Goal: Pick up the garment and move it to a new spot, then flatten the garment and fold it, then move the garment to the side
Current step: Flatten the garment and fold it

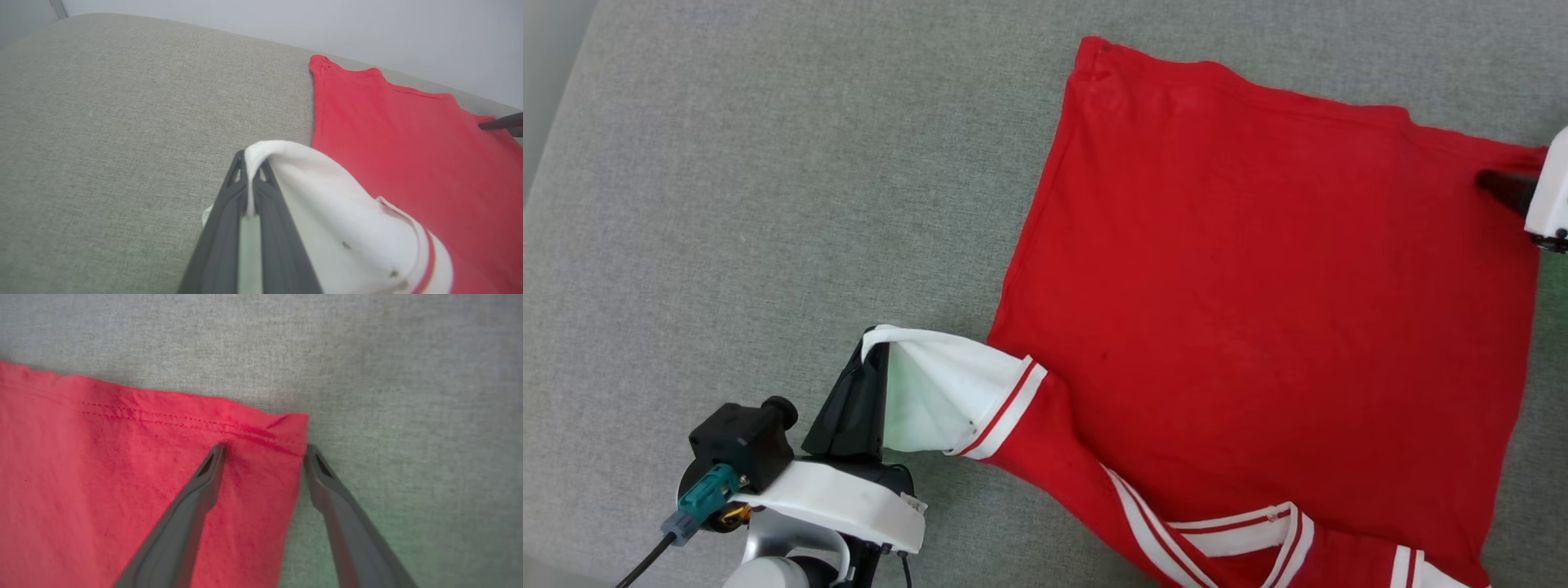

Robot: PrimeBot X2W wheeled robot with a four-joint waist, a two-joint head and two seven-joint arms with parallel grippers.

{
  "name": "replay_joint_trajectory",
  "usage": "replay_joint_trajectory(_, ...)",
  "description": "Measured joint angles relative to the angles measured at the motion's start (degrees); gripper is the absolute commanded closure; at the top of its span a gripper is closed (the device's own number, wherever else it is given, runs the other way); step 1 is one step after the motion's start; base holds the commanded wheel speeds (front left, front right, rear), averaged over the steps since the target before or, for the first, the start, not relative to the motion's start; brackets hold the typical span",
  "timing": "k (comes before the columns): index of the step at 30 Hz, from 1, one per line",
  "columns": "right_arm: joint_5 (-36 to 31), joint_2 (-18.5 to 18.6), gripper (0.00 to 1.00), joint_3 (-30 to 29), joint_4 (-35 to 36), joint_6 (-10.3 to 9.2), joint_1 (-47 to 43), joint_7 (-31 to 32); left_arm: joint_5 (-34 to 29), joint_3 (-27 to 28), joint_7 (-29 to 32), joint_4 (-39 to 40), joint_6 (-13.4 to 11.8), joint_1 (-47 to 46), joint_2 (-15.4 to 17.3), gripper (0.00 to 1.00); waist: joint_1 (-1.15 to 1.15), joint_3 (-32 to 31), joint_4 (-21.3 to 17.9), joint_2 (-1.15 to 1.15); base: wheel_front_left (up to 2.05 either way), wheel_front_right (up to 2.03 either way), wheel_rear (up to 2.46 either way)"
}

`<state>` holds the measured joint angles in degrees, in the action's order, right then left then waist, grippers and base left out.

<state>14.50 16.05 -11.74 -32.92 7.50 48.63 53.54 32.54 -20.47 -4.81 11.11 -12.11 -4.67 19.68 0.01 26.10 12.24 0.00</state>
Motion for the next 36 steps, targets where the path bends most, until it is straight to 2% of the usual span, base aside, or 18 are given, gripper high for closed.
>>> replay_joint_trajectory(2,-0.1,0.4,0.0,-0.1,-0.5,0.0,0.6,2.1,0.1,-0.1,-0.2,-0.5,0.1,-0.2,-0.1,1.0,0.0,0.2,0.5,0.0,0.0,0.0,0.0)
replay_joint_trajectory(3,-0.1,0.4,0.62,-0.1,-0.5,0.0,0.6,2.1,0.1,-0.1,-0.2,-0.5,0.1,-0.2,-0.1,1.0,0.0,0.2,0.5,0.0,0.0,0.0,0.0)
replay_joint_trajectory(4,0.1,0.5,0.96,0.0,-0.5,-0.01,0.6,3.0,0.5,-0.2,-0.4,-0.9,0.5,-0.2,-0.2,1.0,0.0,0.1,0.7,0.0,0.0,0.0,0.0)
replay_joint_trajectory(5,0.2,0.5,1.0,0.0,-0.5,-0.01,0.6,3.2,0.5,-0.2,-0.4,-1.2,0.5,-0.3,-0.2,1.0,0.0,-0.1,0.8,0.0,0.0,0.0,0.0)
replay_joint_trajectory(10,0.7,0.7,1.0,2.0,0.1,-0.01,-0.7,3.0,1.1,-0.2,-0.4,-2.5,0.6,-0.2,-0.3,1.0,0.0,-1.4,0.7,0.0,0.0,0.0,0.0)
replay_joint_trajectory(18,4.5,7.8,1.0,9.4,9.8,0.02,-7.9,0.9,2.5,0.6,0.5,-5.0,0.1,3.1,1.1,1.0,-0.01,-8.4,-0.9,0.0,0.0,0.0,0.0)
replay_joint_trajectory(24,7.8,12.6,1.0,6.7,19.7,0.01,-20.7,3.0,3.5,2.3,1.0,-5.8,-1.5,6.8,2.3,1.0,-0.01,-13.5,-4.1,0.0,0.0,0.0,0.0)
replay_joint_trajectory(29,8.8,12.6,1.0,3.5,27.8,0.02,-35.0,6.2,4.6,3.6,1.8,-5.8,-2.4,9.4,3.6,1.0,-0.02,-16.8,-8.2,0.0,0.0,0.0,0.0)
replay_joint_trajectory(32,8.7,10.9,1.0,2.0,31.2,0.02,-43.1,7.2,5.1,4.1,2.4,-6.0,-3.0,10.6,4.2,1.0,-0.02,-18.2,-11.0,0.0,0.0,0.0,0.0)
replay_joint_trajectory(36,8.7,6.6,1.0,1.5,33.0,0.01,-53.6,8.0,5.5,4.3,3.1,-6.3,-3.5,11.5,4.5,1.0,-0.02,-19.8,-14.3,0.0,0.0,0.0,0.0)
